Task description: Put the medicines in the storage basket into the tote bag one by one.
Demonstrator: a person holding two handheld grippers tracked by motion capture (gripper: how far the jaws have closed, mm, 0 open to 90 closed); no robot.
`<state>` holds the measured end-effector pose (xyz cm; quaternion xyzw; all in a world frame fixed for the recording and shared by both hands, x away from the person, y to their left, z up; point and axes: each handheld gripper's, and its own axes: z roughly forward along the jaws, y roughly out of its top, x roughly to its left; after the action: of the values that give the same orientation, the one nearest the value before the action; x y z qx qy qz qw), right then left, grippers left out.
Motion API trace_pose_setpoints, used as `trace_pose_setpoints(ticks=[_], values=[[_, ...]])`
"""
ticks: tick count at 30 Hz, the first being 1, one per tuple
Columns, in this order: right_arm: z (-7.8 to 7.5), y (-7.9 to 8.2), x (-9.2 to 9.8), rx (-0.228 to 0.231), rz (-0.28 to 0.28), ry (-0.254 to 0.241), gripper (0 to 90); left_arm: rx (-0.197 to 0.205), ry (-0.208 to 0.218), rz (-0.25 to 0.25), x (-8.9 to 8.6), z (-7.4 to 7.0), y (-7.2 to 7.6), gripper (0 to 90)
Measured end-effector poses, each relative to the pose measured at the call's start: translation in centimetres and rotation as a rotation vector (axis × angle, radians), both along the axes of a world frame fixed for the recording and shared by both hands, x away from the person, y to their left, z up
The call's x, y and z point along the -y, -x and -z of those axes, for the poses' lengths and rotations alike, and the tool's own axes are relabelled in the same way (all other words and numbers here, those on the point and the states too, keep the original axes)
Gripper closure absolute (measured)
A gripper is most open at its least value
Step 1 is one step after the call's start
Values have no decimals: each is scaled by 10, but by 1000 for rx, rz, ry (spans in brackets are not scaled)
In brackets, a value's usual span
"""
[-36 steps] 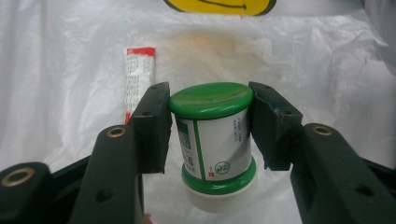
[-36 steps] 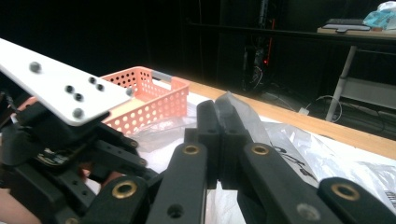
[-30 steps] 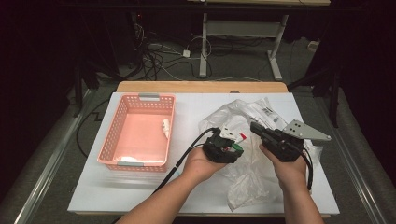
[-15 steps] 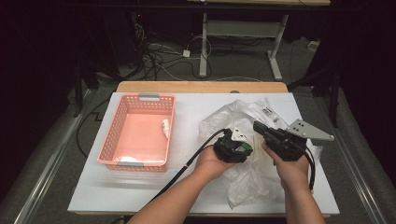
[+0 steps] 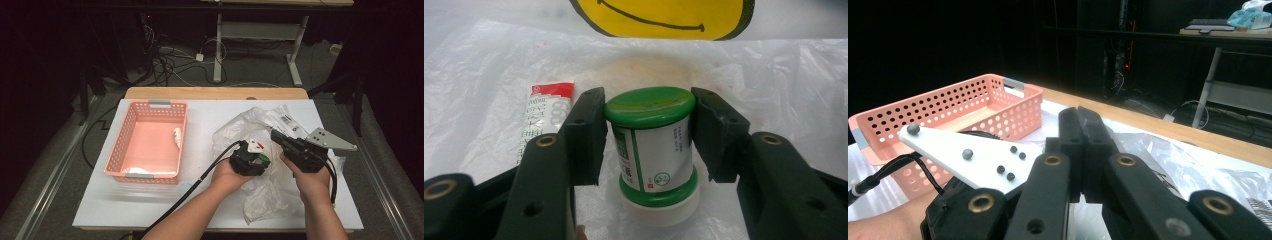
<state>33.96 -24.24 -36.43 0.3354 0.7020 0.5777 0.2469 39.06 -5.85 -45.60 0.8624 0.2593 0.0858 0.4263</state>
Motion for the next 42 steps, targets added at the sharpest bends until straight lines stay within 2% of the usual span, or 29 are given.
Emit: trace_pose_setpoints(ticks=[5,13,18,23,27,31,37,42], values=[[1,-1,0,-2,0,0,900,-4,-33,-7,-6,4,0,416],[1,-1,0,0,-1,2,900,-28,-3,1,-15,0,4,342],[0,0,0,0,-4,3,900,-23,-7,13,-22,-6,11,264],[0,0,0,2,-5,3,900,-45,-11,29,-32,-11,18,171],[0,0,-1,-1,-4,3,900,-47,-3,31,-42,-12,25,140],[0,0,-1,-2,-5,3,900,-56,-23,41,-51,-13,31,5],[0,1,0,-1,-3,1,900,-44,-17,47,-69,-21,45,0],[1,1,-2,-4,-2,1,900,-40,25,39,-84,-26,53,0]])
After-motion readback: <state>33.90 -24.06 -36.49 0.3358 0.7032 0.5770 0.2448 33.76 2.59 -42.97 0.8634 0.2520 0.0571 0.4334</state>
